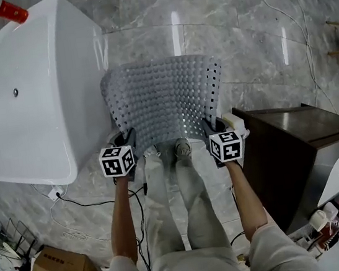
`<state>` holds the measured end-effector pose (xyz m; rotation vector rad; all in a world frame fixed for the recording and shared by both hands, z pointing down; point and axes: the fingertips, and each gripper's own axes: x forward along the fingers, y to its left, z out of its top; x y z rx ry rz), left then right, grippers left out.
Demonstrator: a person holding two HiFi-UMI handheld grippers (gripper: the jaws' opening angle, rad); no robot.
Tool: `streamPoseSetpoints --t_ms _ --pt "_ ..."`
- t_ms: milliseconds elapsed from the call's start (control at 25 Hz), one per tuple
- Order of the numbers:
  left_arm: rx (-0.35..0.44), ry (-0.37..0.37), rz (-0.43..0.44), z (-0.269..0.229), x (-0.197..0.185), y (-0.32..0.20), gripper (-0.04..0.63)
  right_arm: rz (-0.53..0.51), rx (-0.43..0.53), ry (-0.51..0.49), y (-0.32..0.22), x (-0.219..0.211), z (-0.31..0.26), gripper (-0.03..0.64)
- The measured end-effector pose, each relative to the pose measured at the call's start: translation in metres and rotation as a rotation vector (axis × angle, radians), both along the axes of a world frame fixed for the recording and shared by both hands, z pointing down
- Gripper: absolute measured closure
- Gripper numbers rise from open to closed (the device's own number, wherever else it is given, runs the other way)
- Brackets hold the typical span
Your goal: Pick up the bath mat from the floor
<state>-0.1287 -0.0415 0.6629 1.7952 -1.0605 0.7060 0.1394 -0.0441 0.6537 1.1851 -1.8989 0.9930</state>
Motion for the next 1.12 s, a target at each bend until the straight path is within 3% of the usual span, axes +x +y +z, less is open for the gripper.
streamPoseSetpoints --t_ms 560,920,1120 --pt "0.365 0.049 -0.011 -0.302 -0.011 -0.036 0.554 0.036 0.362 0.036 -0.02 0.001 -0.303 0.535" --pt "0.579 0.053 0.002 -0.463 -0.012 -0.052 0.554 0.043 0.573 0.043 -0.036 0.001 -0.447 0.537" --pt "0.669 0.055 -0.009 -0.524 -0.015 -0.06 0.555 0.044 0.662 0.04 -0.042 -0.001 -0.502 0.537"
